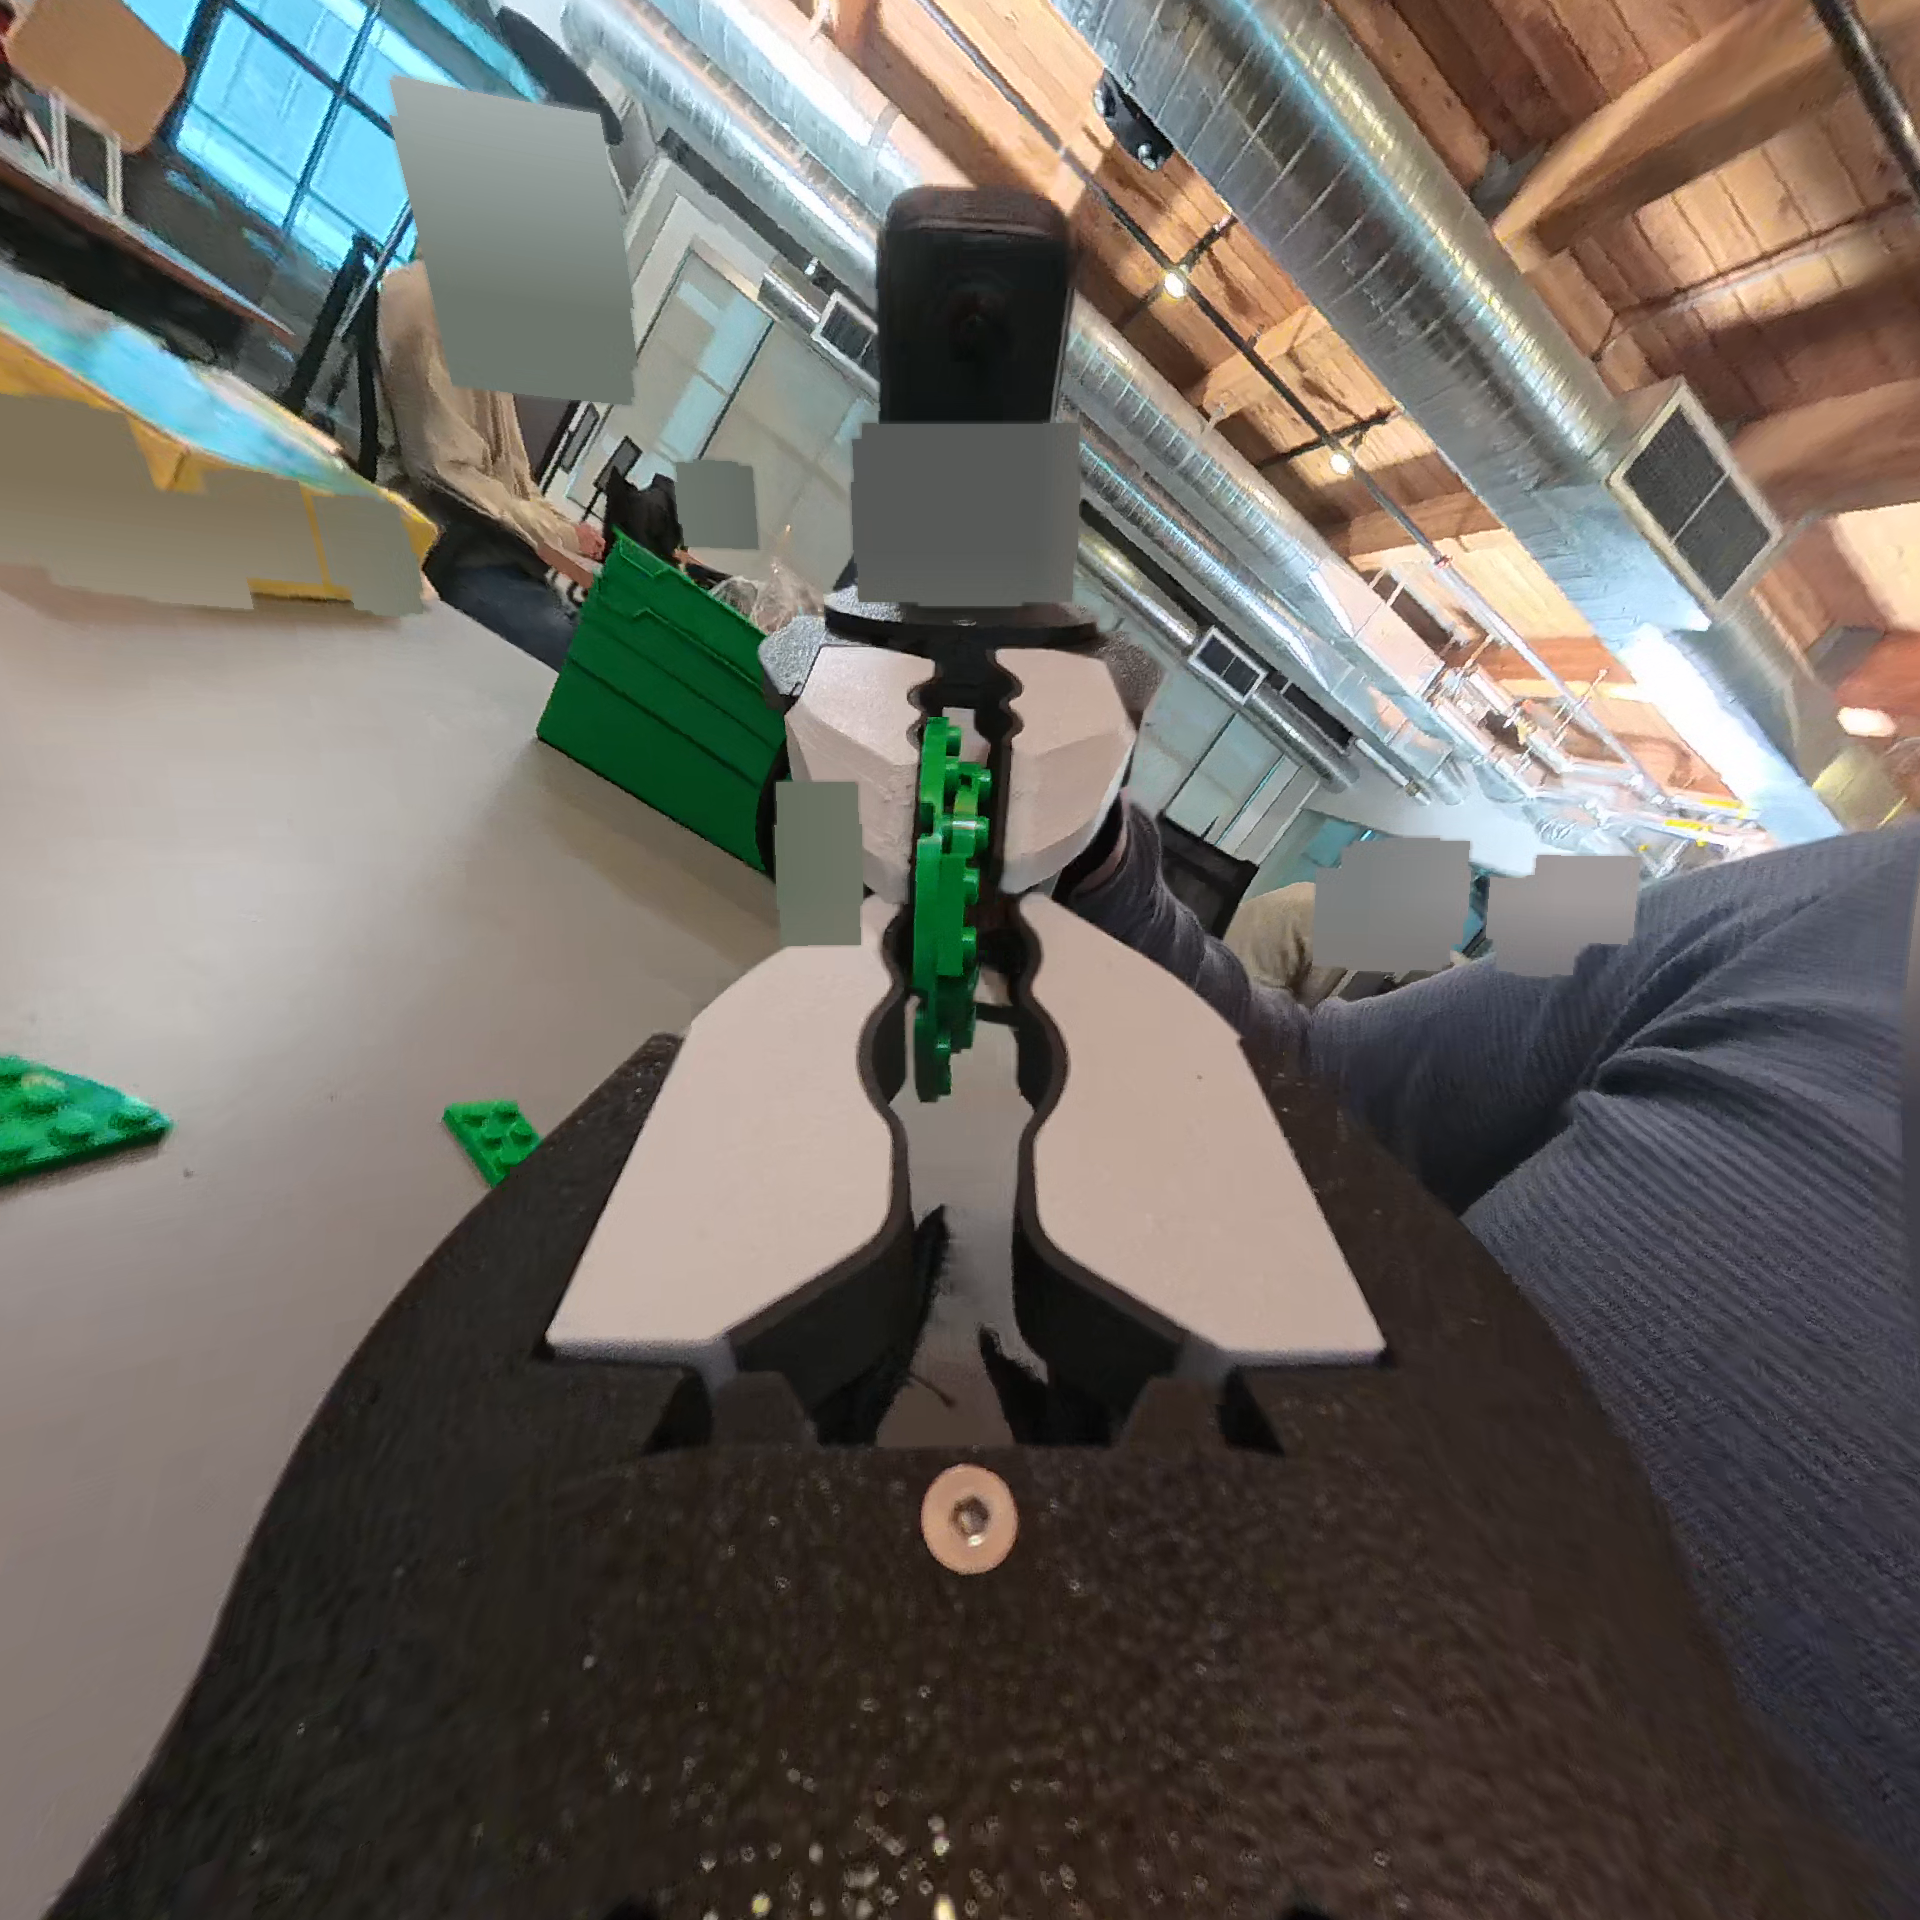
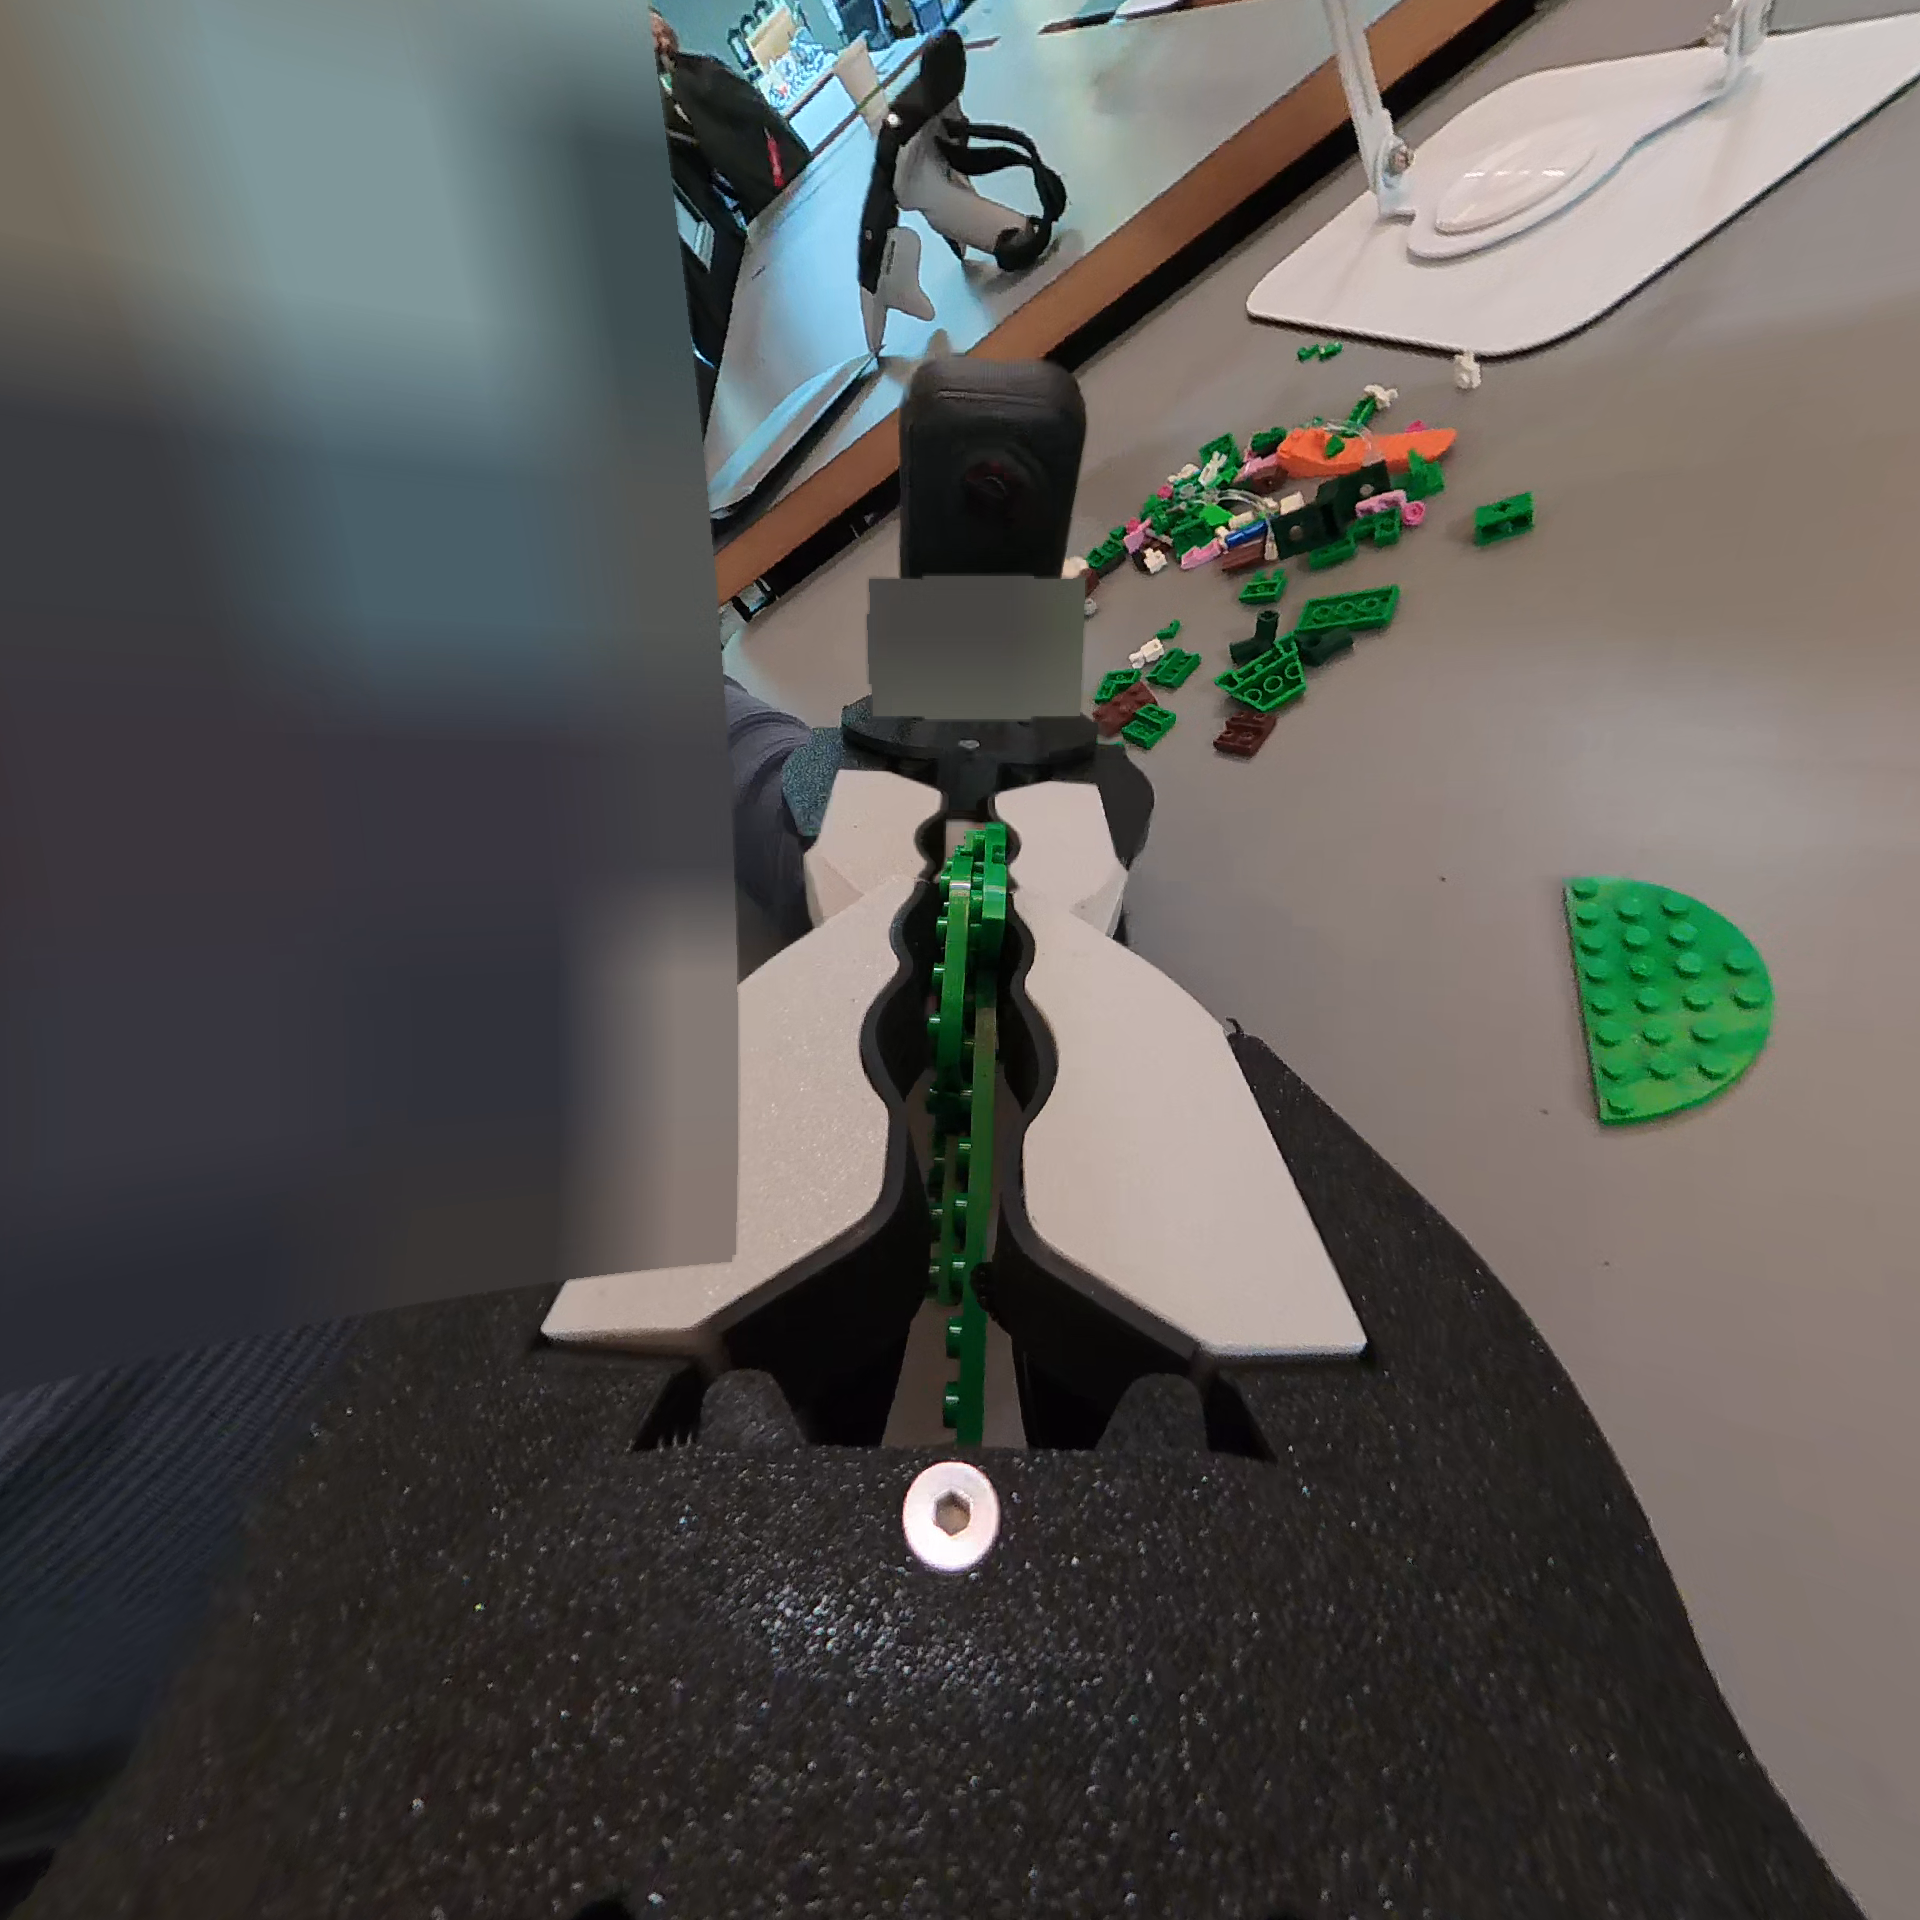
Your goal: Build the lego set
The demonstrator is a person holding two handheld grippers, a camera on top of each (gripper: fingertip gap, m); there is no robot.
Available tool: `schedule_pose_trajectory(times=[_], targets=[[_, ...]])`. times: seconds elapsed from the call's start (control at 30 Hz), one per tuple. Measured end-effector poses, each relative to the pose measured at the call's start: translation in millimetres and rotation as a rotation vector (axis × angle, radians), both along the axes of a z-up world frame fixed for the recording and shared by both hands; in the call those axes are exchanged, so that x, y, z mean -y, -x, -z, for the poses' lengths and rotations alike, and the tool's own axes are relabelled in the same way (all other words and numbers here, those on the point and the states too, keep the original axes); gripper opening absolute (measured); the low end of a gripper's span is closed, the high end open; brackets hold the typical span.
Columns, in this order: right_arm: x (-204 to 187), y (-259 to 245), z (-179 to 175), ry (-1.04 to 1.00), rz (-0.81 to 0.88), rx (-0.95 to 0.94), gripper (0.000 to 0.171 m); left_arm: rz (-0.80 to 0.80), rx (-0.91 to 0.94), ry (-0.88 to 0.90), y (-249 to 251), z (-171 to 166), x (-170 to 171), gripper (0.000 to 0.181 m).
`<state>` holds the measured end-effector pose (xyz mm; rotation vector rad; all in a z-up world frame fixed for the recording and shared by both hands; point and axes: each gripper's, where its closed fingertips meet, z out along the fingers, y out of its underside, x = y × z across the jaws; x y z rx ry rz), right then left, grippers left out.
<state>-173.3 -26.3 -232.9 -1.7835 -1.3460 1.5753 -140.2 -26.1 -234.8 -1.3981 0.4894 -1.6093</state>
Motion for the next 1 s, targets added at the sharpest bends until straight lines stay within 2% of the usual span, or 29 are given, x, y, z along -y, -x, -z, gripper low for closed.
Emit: schedule_pose_trajectory(times=[0.1, 0.17, 0.43, 0.57, 0.83, 1.0], targets=[[1, -3, -1, -0.037, -0.011, -0.015, 0.010, -0.066, -0.022, -0.066, 6, -5, -5, 0.038], [1, -5, 2, -0.073, -0.012, -0.008, 0.010, -0.104, -0.064, -0.128, 10, -5, -8, 0.042], [10, -14, 12, -0.314, -0.087, -0.072, 0.010, -0.046, -0.221, -0.324, 7, 2, 4, 0.030], [11, -20, 22, -0.444, -0.102, -0.086, 0.010, -0.060, -0.326, -0.386, 13, 10, -2, 0.023], [16, -21, 56, -0.622, -0.143, 0.057, 0.010, 0.033, -0.570, -0.521, 3, 37, 10, 0.023], [16, -23, 67, -0.672, -0.165, 0.105, 0.010, 0.046, -0.666, -0.563, 1, 49, 12, 0.013]])
